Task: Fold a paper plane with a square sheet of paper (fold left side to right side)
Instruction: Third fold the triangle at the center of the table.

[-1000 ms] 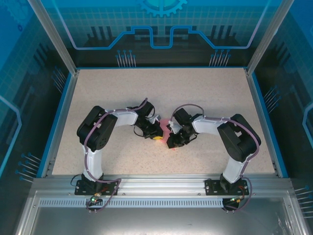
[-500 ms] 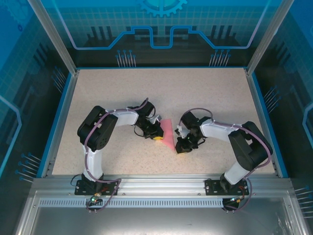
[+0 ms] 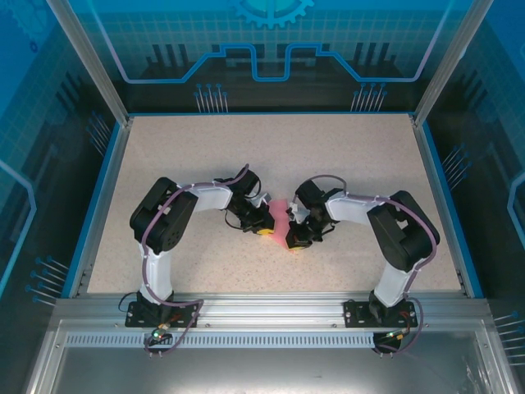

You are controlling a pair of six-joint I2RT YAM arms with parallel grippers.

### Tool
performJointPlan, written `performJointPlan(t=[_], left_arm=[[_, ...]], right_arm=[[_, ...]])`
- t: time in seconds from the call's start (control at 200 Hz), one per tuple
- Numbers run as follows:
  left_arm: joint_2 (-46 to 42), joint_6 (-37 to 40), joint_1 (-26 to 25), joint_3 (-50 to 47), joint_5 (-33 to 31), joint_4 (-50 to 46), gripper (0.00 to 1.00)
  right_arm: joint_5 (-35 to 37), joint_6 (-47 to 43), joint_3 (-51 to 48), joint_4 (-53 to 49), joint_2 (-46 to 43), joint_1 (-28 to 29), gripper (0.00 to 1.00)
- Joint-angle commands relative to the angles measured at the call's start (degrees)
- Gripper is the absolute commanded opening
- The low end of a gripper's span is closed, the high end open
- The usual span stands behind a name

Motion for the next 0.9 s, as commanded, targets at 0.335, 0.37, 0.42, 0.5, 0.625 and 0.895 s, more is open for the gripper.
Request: performJointPlan(t=[0.335,0.37,0.42,0.5,0.625,0.895], left_arm=[[-10.39,4.39,-4.51,-1.12,-6.22,-3.51,0.12],[-10.52,4.38,-5.63,-1.52,-6.03,-2.95,0.12],[-10.53,4.24,-7.06,-2.06,-6.08,-1.93,0.11],[-10.05,3.99,-8.44,-2.93,-6.38,-0.28,0.1],[-8.67,3.89,-9.48,-3.58,-6.67,1.65,0.09],[-6.07,3.81,-9.63,-3.67,-7.41,3.17,0.09]], right_arm=[[6.9,0.53,-3.64,-1.88,1.17,-1.26,0.0],[6.83,0.51,-3.63,-1.83,1.29,-1.27,0.0],[6.92,0.43,-3.73,-1.75,1.35,-1.24,0.0],[7.05,0.45,-3.82,-1.66,1.56,-1.25,0.0],[6.72,0.49,-3.91,-1.54,1.57,-1.24,0.0],[6.69,0.59,-4.25,-1.31,1.45,-1.23,0.0]])
